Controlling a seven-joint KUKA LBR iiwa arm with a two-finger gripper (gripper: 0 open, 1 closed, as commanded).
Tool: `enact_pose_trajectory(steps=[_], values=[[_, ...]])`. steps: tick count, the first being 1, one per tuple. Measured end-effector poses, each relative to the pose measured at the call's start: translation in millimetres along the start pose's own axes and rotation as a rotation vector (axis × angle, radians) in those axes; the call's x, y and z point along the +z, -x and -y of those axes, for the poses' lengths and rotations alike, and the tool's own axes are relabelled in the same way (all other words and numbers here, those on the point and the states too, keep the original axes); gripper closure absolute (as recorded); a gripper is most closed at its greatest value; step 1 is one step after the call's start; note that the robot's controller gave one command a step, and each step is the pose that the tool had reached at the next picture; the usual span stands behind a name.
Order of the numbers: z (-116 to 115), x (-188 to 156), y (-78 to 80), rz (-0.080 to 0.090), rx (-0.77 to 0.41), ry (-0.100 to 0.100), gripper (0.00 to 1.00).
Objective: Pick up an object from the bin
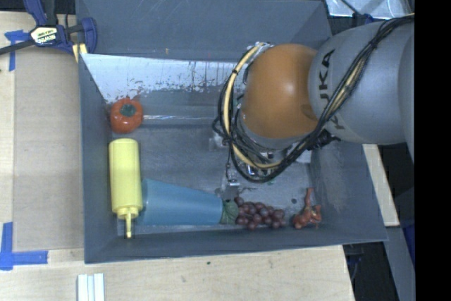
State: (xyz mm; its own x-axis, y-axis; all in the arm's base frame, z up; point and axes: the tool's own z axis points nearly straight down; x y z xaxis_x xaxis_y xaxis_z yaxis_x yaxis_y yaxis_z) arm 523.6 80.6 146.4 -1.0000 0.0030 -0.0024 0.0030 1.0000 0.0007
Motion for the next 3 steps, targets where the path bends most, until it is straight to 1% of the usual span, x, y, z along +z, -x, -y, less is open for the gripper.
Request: enact_pose_trajectory(steps=[1, 2, 3], values=[[0.0, -0.2, 0.1, 0.0, 0.0, 0.0, 0.0], [2.5, -11.4, 3.2, -0.003, 0.003, 0.0, 0.0], [11.2, -28.1, 5.2, 0.002, -0.104, 0.001, 0.0]])
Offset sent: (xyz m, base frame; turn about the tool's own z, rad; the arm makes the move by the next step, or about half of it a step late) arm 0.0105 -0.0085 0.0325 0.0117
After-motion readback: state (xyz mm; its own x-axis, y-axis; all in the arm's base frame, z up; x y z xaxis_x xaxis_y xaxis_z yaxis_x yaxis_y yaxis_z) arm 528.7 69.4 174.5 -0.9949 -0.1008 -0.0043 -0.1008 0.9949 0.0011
